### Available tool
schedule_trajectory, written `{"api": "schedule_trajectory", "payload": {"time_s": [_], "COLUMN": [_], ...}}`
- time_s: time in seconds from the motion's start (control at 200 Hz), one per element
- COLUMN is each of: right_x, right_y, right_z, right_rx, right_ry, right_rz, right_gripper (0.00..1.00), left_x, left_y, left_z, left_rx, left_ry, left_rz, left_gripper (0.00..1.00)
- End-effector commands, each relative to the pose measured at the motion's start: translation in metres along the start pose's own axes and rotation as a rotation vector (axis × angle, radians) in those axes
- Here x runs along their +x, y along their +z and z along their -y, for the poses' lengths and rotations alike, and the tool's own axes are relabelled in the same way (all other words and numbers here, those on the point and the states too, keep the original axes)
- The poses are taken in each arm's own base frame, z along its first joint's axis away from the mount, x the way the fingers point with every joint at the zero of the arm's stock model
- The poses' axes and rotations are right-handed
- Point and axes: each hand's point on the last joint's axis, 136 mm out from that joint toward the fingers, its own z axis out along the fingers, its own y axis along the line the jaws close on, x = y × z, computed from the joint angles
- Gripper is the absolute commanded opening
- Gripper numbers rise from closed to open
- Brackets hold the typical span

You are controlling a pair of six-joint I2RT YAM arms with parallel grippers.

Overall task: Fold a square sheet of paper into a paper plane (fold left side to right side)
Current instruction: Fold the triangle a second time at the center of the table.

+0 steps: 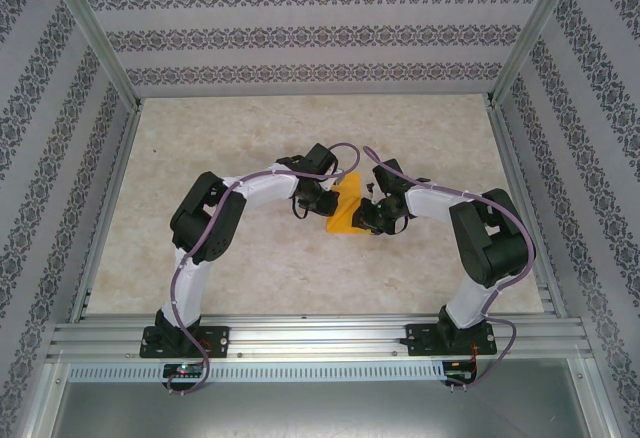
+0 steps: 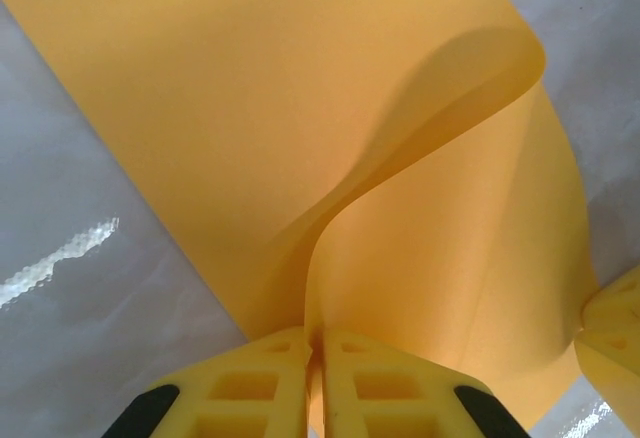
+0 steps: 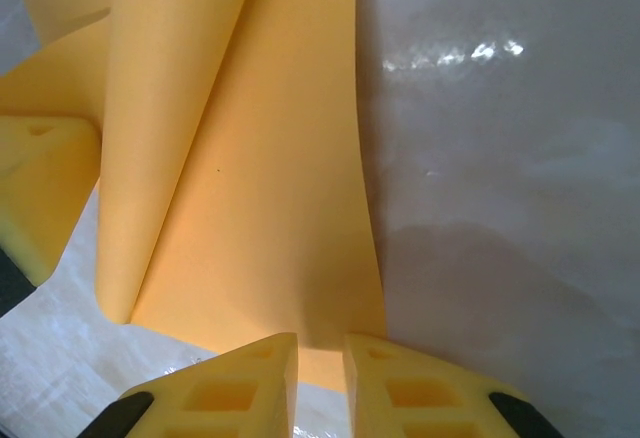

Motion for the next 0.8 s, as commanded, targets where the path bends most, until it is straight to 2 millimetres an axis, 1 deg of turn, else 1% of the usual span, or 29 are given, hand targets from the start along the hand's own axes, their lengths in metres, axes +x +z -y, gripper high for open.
{"api": "schedule_trajectory", "payload": {"time_s": [0.0, 0.08, 0.195, 0.26, 0.39, 0.48, 0.535, 0.699, 0.794], "right_x": [0.001, 0.002, 0.0, -0.004, -0.019, -0.03, -0.035, -0.057, -0.064], "right_y": [0.006, 0.007, 0.004, -0.003, -0.024, -0.031, -0.031, -0.024, -0.016], "right_z": [0.006, 0.008, 0.005, -0.003, -0.023, -0.039, -0.048, -0.065, -0.064], "right_rx": [0.04, 0.045, 0.034, -0.003, -0.132, -0.224, -0.272, -0.379, -0.368], "right_ry": [-0.013, -0.011, -0.016, -0.018, 0.004, 0.022, 0.037, 0.096, 0.121], "right_rz": [-0.01, -0.013, -0.005, 0.013, 0.079, 0.124, 0.135, 0.179, 0.183], "right_gripper": [0.21, 0.21, 0.21, 0.21, 0.22, 0.22, 0.22, 0.21, 0.21], "left_x": [-0.004, -0.003, -0.002, 0.0, 0.002, 0.003, 0.003, 0.004, 0.003], "left_y": [0.003, 0.003, 0.004, 0.006, 0.007, 0.008, 0.008, 0.008, 0.008], "left_z": [-0.012, -0.013, -0.013, -0.013, -0.014, -0.014, -0.014, -0.013, -0.013], "left_rx": [-0.04, -0.043, -0.038, -0.037, -0.036, -0.036, -0.036, -0.031, -0.031], "left_ry": [-0.004, -0.003, -0.004, -0.007, -0.01, -0.011, -0.011, -0.011, -0.009], "left_rz": [0.013, 0.011, 0.007, 0.004, -0.002, -0.002, -0.003, -0.002, 0.0], "left_gripper": [0.12, 0.12, 0.12, 0.12, 0.13, 0.13, 0.13, 0.13, 0.13]}}
